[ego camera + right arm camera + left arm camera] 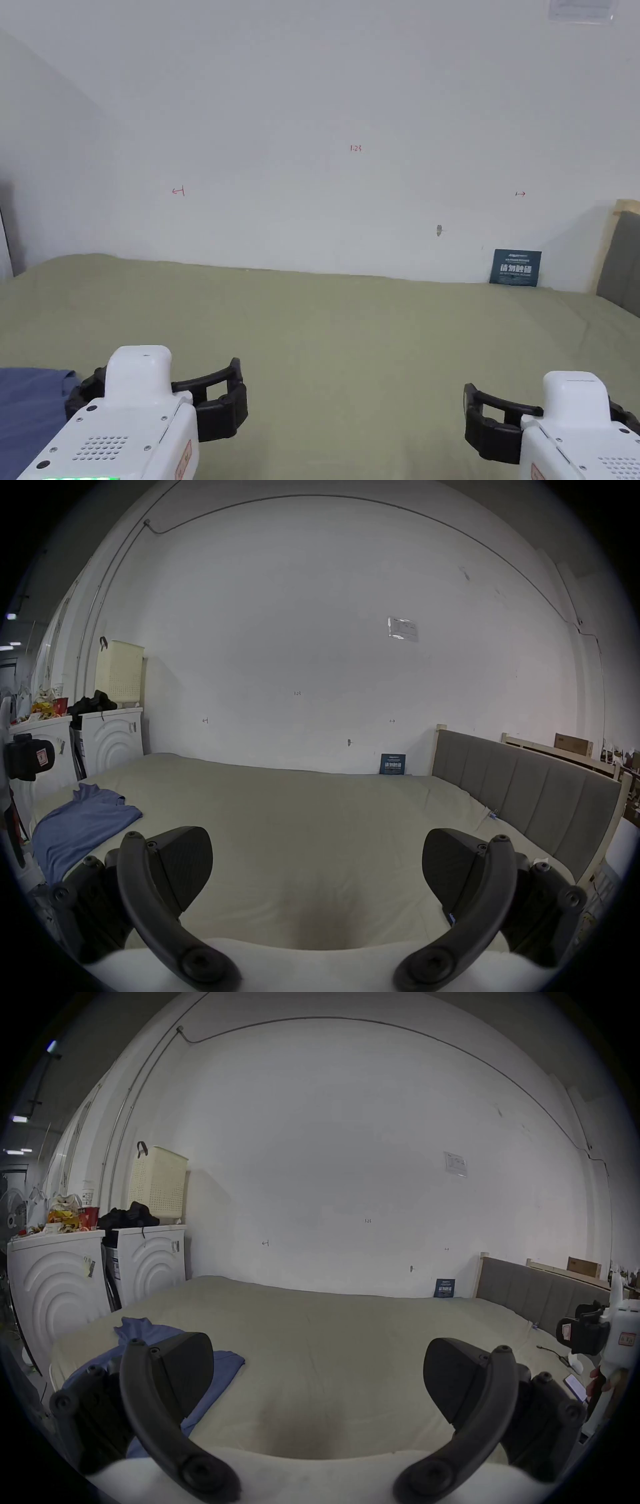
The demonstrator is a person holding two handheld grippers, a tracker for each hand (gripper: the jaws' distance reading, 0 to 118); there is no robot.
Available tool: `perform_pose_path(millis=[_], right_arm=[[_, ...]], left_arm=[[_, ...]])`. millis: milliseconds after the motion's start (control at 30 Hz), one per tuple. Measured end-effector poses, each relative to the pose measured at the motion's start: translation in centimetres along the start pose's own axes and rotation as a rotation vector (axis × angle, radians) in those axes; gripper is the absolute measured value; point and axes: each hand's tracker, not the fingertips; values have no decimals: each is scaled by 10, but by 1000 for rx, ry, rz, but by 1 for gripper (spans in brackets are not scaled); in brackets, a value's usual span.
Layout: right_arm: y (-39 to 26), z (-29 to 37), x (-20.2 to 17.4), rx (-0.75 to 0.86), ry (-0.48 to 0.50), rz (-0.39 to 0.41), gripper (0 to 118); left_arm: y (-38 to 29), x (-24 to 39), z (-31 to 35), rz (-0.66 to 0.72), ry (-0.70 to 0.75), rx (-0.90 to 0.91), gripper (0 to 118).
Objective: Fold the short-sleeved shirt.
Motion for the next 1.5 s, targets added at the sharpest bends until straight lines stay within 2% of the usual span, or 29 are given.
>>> perform_pose_path(millis=[900, 1500], right_arm=[[7, 0, 1, 21, -13, -1, 118], [4, 7, 0, 57, -27, -2, 118]], left_arm=[[9, 6, -3, -43, -13, 19, 118], [0, 2, 3, -20, 21, 4, 118]])
